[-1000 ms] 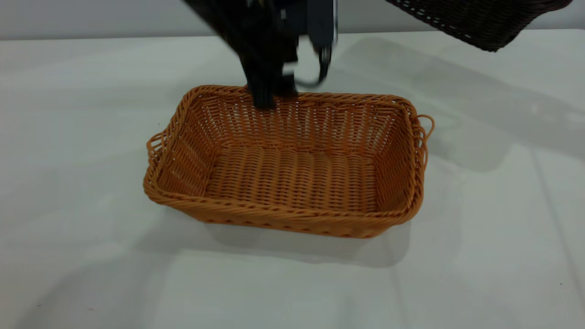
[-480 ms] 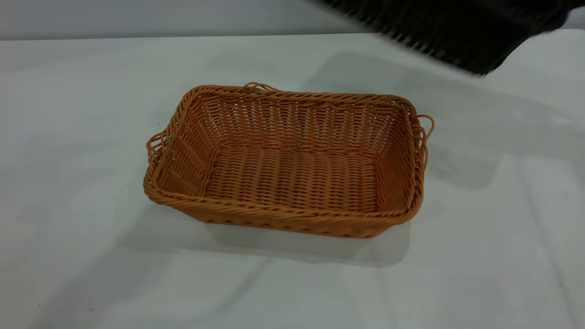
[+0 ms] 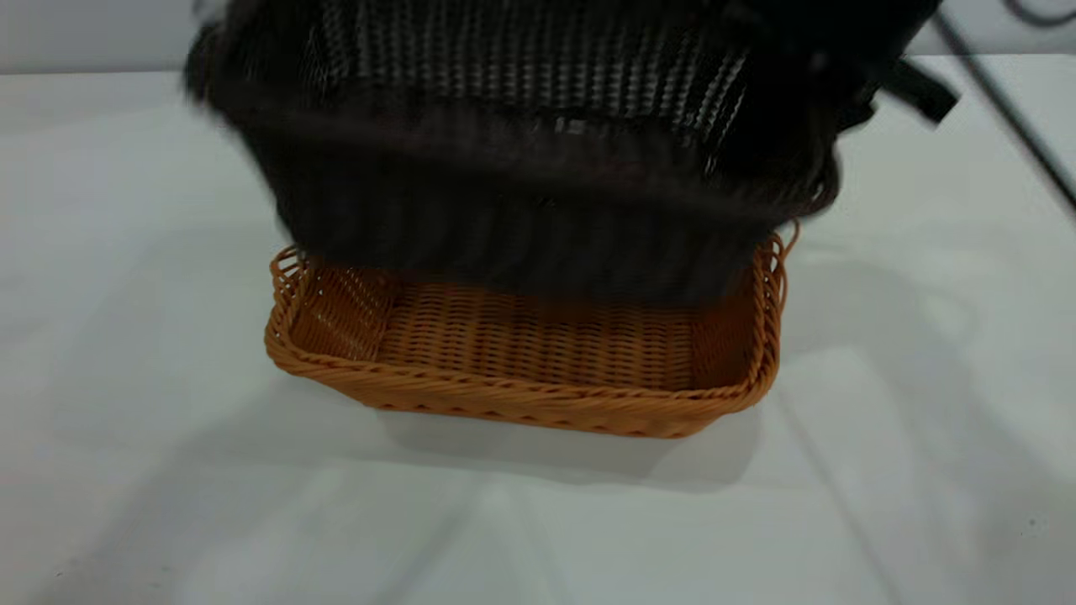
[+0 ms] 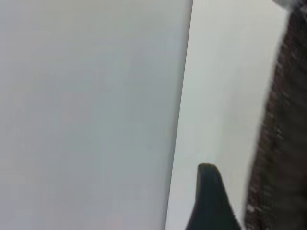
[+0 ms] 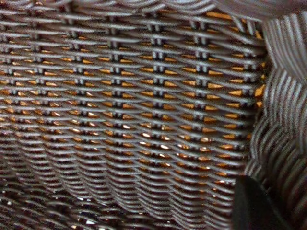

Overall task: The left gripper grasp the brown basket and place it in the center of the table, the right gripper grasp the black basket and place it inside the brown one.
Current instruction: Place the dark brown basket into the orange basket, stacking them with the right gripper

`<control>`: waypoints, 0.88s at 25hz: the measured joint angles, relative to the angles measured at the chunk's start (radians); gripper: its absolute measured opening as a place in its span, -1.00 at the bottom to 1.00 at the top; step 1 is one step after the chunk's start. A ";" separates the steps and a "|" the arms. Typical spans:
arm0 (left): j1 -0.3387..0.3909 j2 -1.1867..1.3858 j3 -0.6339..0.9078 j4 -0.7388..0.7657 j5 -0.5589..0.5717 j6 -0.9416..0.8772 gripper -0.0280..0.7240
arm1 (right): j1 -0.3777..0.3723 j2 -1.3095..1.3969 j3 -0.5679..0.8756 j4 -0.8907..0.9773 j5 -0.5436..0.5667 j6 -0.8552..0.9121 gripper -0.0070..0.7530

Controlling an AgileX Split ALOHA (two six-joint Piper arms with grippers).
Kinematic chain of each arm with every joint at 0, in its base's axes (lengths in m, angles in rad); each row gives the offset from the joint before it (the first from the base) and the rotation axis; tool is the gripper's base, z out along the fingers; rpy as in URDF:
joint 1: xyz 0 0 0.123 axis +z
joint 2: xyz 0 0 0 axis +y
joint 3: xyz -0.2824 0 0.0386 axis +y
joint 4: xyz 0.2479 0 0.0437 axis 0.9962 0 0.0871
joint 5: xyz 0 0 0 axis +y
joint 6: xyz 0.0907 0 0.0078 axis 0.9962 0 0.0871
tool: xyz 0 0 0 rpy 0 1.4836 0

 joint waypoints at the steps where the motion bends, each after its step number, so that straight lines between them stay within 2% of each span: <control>1: 0.000 0.000 0.000 0.000 0.001 -0.004 0.23 | 0.017 0.000 0.028 0.000 -0.027 0.004 -0.75; 8: 0.000 0.000 0.001 0.001 0.005 -0.023 0.23 | 0.036 0.003 0.097 -0.001 -0.182 0.028 -0.74; 22: 0.000 -0.001 0.001 0.001 0.011 -0.026 0.23 | 0.036 0.120 0.096 -0.009 -0.230 0.010 -0.74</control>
